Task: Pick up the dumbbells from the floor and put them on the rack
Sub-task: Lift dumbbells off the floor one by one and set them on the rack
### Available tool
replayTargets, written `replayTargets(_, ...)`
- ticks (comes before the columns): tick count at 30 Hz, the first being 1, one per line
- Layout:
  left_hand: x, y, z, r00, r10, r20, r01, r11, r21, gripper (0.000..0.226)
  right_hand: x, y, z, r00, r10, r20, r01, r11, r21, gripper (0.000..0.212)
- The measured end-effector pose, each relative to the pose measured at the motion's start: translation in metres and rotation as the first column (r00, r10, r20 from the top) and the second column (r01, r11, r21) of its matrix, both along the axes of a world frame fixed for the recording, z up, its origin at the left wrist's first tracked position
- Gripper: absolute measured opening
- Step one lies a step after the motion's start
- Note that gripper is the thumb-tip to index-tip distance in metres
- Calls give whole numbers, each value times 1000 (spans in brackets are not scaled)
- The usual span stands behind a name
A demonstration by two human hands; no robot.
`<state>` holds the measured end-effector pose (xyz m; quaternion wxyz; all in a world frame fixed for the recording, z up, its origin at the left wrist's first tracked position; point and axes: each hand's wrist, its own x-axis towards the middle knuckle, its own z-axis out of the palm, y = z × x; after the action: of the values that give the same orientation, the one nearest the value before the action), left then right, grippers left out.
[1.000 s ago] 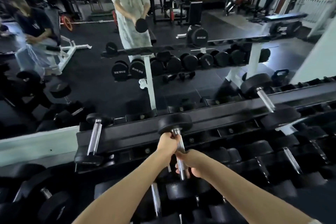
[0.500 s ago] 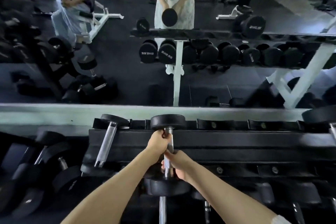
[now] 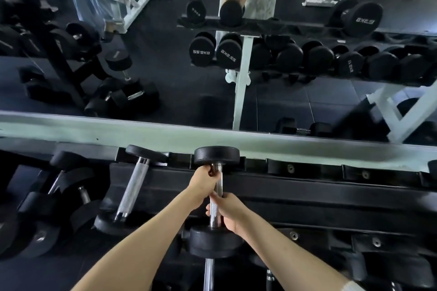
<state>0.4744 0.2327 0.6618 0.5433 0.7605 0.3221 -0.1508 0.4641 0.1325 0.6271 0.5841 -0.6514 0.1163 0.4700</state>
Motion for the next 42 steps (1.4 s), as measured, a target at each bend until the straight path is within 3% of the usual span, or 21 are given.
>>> replayTargets(14,-3,4,-5,999,-25,43,25,1000,18,25,-1,-3,4,999,-22,-37,24,998,54,46)
replayTargets(19,-9,5,-3,997,-49,62,43,995,90,23,-8,-6,21,990,-67,124,70,997,-22,30)
replayTargets(23,-25,3,6,995,-73,66,49,949,311,38,-26,-48,24,931,-215,296,239,970,-47,7)
replayTargets(26,-42,-8,18,991,-118,55,79,882,465,33,-53,-95,31,906,-300,298,333,940,-66,14)
replayTargets(33,-88,-111,45,931,-325,164,173,791,587,34,-149,-217,28,847,-503,171,514,857,-28,10)
replayTargets(38,-159,-237,32,855,-480,198,318,786,530,33,-269,-326,4,741,-662,115,671,737,-85,15)
replayTargets(42,-251,-344,-12,786,-605,122,504,743,440,25,-384,-416,-33,642,-765,62,759,621,-199,20)
